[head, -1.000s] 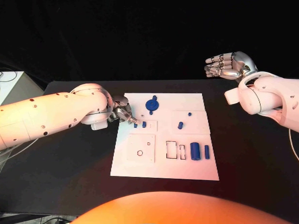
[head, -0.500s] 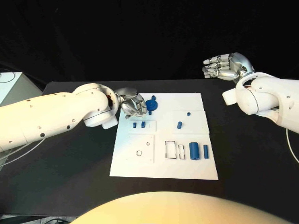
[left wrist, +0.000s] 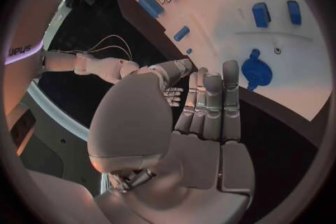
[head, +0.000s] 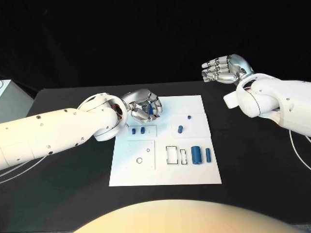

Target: Assemble the parts on the task board

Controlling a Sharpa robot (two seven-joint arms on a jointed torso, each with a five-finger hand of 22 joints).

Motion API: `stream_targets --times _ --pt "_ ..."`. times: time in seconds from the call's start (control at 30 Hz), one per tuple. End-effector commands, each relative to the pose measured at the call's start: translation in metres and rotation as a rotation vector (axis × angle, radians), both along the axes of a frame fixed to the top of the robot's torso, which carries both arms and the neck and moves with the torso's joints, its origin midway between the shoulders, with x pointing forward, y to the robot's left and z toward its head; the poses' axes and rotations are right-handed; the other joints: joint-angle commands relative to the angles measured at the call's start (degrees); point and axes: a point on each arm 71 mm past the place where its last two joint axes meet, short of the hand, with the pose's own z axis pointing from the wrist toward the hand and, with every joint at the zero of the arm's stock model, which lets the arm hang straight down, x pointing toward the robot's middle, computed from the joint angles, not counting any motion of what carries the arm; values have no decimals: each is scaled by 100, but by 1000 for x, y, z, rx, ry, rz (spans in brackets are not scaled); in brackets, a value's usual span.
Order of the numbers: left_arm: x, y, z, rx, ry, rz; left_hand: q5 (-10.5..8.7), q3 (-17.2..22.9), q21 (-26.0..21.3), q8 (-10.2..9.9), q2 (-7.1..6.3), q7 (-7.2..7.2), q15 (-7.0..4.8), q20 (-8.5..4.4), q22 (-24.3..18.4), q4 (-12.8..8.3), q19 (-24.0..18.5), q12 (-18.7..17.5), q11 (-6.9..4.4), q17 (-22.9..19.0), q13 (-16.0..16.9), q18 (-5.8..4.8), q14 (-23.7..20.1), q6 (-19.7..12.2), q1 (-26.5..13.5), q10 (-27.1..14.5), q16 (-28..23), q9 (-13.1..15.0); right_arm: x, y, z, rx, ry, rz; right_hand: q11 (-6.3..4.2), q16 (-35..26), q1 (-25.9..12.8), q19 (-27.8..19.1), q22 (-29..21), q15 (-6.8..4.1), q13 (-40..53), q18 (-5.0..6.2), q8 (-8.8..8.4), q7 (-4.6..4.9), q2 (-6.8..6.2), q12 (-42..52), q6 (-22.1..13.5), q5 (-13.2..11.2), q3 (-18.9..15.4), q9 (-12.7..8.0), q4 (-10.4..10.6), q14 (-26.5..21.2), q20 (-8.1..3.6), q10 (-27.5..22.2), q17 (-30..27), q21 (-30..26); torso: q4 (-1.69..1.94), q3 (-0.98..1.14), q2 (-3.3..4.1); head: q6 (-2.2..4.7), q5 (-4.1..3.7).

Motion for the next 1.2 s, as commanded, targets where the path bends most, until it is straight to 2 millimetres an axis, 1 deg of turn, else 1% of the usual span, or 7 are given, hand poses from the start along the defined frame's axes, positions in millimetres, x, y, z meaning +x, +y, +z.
stream_targets --times 0.03,0.17,0.3,0.47,1.0,1.13,1.2 --pt "1 -1 8 -125 -47 -2 -9 -4 -67 10 88 6 9 19 -32 -65 -53 -56 26 -280 -104 79 -194 58 11 16 -224 -79 -9 12 -2 -165 -28 147 -78 130 97 239 40 -109 5 40 72 51 32 60 162 -78 57 33 -111 255 -113 210 66 118 -1 0 9 0 -27" --pt "5 5 10 -251 22 52 -9 -6 -131 22 162 18 17 27 -65 -96 -98 -83 36 -389 -201 78 -279 99 30 51 -339 -149 -18 16 -5 -288 -41 225 -210 312 174 582 160 -274 5 23 147 -59 98 81 406 -199 -12 82 -261 626 -316 557 218 380 -10 -5 4 0 -65" --pt "11 14 9 -322 78 112 -4 -26 -192 25 231 35 23 32 -93 -171 -145 -94 39 -518 -295 80 -353 112 78 79 -458 -231 -27 17 -9 -389 -45 280 -380 688 273 1065 564 -542 11 -9 185 -185 212 38 687 -328 -376 136 -432 1308 -644 944 526 1052 -7 -7 2 0 -63" --pt "17 23 4 -264 102 126 -17 -120 -214 6 199 71 61 56 -108 -187 -133 -214 91 -596 -424 75 -321 66 4 -68 -467 -313 -34 19 -11 -471 -68 309 -423 955 253 936 1217 -637 11 -45 9 -227 255 -225 819 -286 -506 116 -534 1663 -865 1110 945 1915 16 3 -10 0 -58" --pt "25 20 -12 255 -90 -12 -16 -386 -132 -109 -88 -23 25 43 -95 -268 126 -361 44 -206 -703 84 185 -3 -52 -116 195 -607 -37 21 -2 -483 -222 225 -372 834 103 320 1635 -564 -2 -74 -209 -176 148 -305 826 -145 -316 107 -508 1360 -783 958 1236 2315 2 0 3 0 40" --pt "28 16 -14 306 -139 -17 -14 -395 -128 -155 -133 -55 41 48 -87 -284 120 -447 66 -310 -781 79 107 -8 -35 -189 169 -678 -36 20 3 -440 -269 179 -179 220 -6 -407 1309 -271 -9 -182 -352 -68 43 -303 669 -134 -82 106 -414 516 -499 583 1042 1688 -3 -5 8 0 43" --pt "29 15 -15 317 -156 -18 -15 -398 -127 -163 -139 -60 44 49 -86 -286 117 -458 69 -327 -793 78 94 -11 -32 -196 165 -690 -35 19 5 -415 -292 155 -153 38 -39 -517 1100 -173 -5 -153 -384 -37 -10 -289 636 -147 9 127 -372 301 -368 522 942 1383 -1 -6 6 0 37"
